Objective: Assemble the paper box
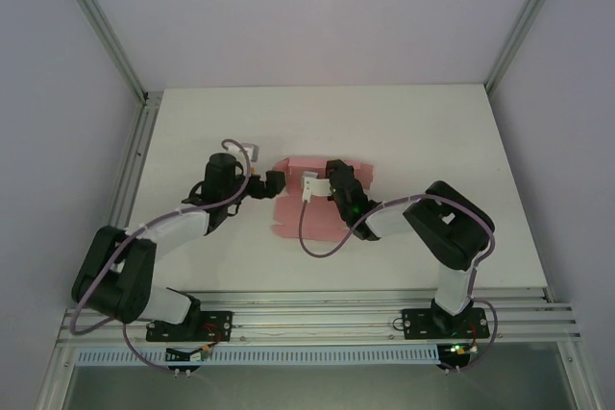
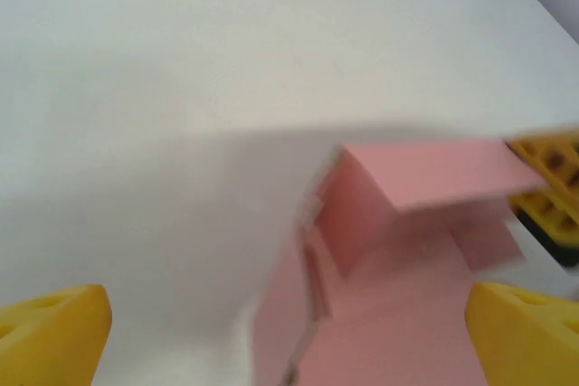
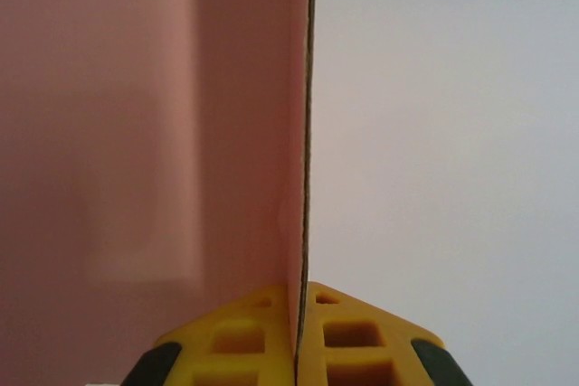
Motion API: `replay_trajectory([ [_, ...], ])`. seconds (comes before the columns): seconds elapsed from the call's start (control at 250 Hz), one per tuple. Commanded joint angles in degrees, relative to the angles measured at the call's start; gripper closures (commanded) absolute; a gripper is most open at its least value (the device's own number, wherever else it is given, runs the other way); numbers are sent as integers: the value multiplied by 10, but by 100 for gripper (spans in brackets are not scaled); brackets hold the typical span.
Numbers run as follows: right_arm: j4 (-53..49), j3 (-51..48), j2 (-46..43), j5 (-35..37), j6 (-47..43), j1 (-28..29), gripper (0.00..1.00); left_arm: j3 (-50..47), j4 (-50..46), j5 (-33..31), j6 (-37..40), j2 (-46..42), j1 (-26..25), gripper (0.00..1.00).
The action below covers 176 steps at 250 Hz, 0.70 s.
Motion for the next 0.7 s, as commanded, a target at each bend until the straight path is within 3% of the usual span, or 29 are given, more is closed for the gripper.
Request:
replay_trajectory([
  [0.0, -21, -9, -10, -8, 16, 5, 100, 12, -74, -152, -76, -15, 29, 0],
  [0.176, -24, -10, -10, -9, 18, 5, 100, 64, -143, -171, -127, 42, 69, 1],
  [0.331, -25, -8, -8, -8, 18, 5, 100, 91, -114, -5, -52, 97, 60, 9],
  [0.487, -25, -9, -10, -8, 19, 5, 100, 97, -75, 87, 0, 136, 38, 26],
  [0.699, -26, -9, -11, -6, 18, 5, 100, 79, -31, 174, 56, 145, 15, 36],
])
